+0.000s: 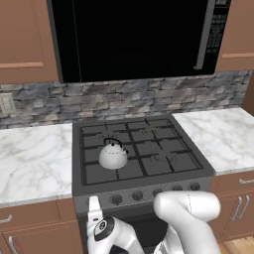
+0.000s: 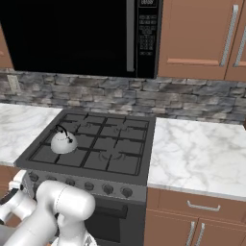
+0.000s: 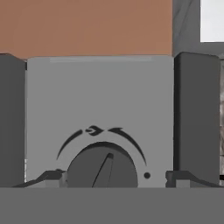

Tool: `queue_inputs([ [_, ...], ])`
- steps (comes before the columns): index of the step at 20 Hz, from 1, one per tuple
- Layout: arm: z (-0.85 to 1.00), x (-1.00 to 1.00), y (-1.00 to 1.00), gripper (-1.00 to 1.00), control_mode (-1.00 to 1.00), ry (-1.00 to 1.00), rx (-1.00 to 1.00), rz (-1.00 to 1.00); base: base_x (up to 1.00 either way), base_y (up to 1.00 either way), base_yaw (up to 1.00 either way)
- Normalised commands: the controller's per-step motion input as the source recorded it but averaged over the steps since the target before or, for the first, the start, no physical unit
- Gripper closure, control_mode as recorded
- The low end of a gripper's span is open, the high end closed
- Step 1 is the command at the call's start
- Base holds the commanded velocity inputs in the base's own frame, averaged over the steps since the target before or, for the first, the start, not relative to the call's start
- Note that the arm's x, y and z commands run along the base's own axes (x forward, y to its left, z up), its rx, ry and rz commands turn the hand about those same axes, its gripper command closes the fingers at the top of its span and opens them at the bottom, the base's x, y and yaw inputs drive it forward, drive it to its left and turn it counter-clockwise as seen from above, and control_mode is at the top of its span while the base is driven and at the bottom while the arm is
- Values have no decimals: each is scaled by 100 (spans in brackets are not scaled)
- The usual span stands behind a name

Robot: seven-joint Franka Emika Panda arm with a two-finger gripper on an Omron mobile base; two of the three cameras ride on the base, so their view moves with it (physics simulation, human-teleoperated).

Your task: Turn off the front left burner of the stove.

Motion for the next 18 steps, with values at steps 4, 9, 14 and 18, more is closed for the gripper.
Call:
queue_inputs([
  [4,-23,21,0,-100,-100,-12,1,2,0,0,0],
  [9,-25,24,0,-100,-100,-17,0,1,0,0,0],
  [14,-12,22,0,-100,-100,-15,1,1,0,0,0],
  [18,0,15,0,-100,-100,-5,3,0,0,0,0],
])
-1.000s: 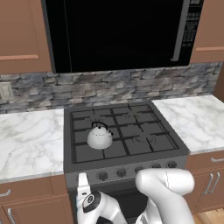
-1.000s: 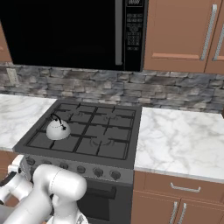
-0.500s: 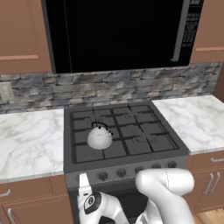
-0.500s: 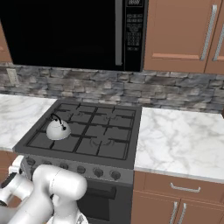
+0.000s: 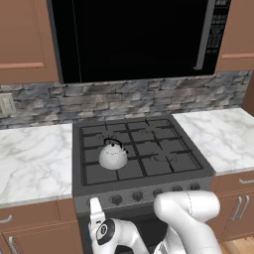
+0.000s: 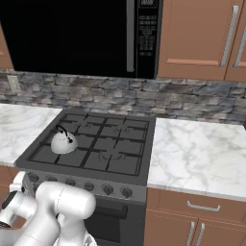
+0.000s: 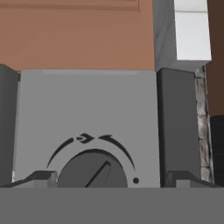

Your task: Turn off the front left burner of the stove.

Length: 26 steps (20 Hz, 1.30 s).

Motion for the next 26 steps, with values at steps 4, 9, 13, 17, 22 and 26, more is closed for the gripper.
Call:
queue_inputs([
  [4,0,9,-2,-100,-100,0,3,0,0,0,0],
  [9,-1,18,-4,100,-100,0,6,0,0,0,0],
  [13,-8,25,-7,100,-100,0,10,0,0,0,0],
  [17,-7,16,-16,100,-100,0,16,-3,0,0,0],
  [22,-9,7,-20,100,-100,-1,25,-6,0,0,0],
  [26,0,25,-6,100,-100,-4,26,-6,0,0,0],
])
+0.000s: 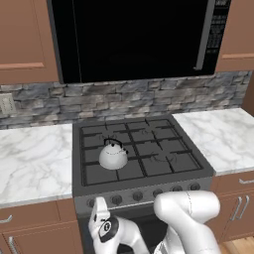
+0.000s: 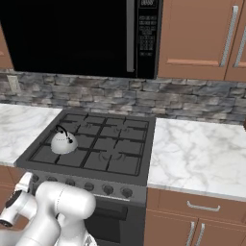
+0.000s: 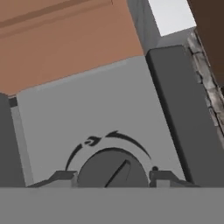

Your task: Turn off the front left burner of the stove.

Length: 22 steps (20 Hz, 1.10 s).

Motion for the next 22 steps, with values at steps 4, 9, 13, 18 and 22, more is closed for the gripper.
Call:
queue_inputs([
  [4,0,25,-6,100,-100,-8,25,-6,0,0,0],
  [9,3,40,-9,100,-100,-7,26,-7,0,0,0],
  [13,31,66,0,100,-100,-8,25,-7,0,0,0],
  [18,38,67,0,100,-100,-4,22,-4,0,0,0],
  [22,18,59,0,100,-100,-5,21,-2,0,0,0],
])
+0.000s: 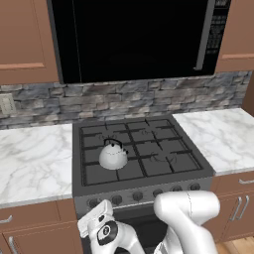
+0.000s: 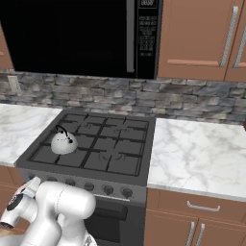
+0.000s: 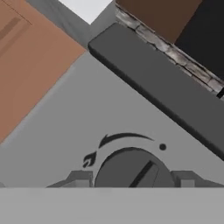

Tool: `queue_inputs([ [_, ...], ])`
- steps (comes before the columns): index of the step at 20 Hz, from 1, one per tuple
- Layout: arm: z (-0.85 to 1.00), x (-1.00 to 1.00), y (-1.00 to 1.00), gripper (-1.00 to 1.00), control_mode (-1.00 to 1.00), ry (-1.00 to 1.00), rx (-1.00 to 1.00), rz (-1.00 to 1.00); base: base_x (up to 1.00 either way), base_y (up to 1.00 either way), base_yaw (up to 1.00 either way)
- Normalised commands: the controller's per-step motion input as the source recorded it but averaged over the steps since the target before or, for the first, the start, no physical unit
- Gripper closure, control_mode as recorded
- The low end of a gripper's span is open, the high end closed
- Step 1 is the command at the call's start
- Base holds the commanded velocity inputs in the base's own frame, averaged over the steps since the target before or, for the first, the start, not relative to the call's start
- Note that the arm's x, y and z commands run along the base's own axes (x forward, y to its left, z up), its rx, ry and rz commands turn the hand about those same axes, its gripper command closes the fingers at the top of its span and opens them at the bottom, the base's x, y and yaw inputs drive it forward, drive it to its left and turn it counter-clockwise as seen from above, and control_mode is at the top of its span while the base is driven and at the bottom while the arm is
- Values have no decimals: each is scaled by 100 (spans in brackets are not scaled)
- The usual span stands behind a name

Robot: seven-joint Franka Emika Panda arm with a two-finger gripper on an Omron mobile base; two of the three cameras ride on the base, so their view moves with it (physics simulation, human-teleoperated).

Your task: Turn off the front left burner of the stove.

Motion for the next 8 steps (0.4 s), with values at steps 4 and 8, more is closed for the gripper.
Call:
queue_inputs([
  [4,18,64,0,100,-100,-3,20,-1,0,0,0],
  [8,19,66,0,100,-100,-1,20,-2,0,0,0],
])
